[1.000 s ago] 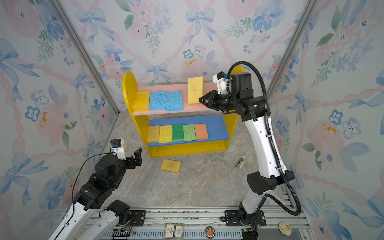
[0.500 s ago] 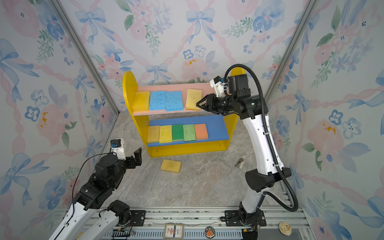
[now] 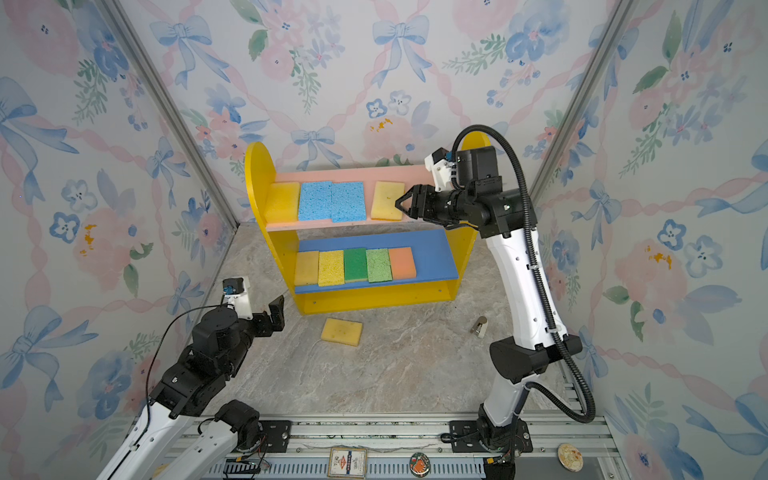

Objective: Place and organize the cleaning sponges onto the shelf
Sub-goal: 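Lower the sponge flat beside the blue sponges and open the right gripper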

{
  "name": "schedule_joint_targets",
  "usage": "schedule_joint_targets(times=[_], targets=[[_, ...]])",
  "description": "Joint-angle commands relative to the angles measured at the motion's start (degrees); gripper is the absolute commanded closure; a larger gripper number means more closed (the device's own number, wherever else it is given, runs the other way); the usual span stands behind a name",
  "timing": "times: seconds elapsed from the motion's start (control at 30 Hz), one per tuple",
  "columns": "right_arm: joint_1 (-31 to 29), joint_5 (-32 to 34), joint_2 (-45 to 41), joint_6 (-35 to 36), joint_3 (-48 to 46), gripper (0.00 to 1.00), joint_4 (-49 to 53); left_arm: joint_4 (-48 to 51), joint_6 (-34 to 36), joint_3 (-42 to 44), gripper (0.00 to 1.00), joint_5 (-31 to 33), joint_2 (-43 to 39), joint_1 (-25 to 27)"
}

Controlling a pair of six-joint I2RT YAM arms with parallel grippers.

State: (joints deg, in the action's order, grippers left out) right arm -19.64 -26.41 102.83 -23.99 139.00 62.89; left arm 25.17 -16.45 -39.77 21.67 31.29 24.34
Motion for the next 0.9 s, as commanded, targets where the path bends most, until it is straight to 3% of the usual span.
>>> schedule_joint_targets(times=[0.0,0.63,0.87], targets=[[-0.67,1.11,2.51,-0.45,1.56,0.38,-2.23,-0.84,1.24,0.22,0.02,0.44,-0.25,-0.28],[-2.95,0.4,8.35,-2.38,3.71,0.37,-5.74,-0.91,1.5,0.22,0.02,-0.14,-0.15,-0.32],[-2.99,2.98,8.26,-1.31,3.87,0.38,-3.68,-0.91,1.49,0.22,0.02,-0.05,-0.14,-0.25]])
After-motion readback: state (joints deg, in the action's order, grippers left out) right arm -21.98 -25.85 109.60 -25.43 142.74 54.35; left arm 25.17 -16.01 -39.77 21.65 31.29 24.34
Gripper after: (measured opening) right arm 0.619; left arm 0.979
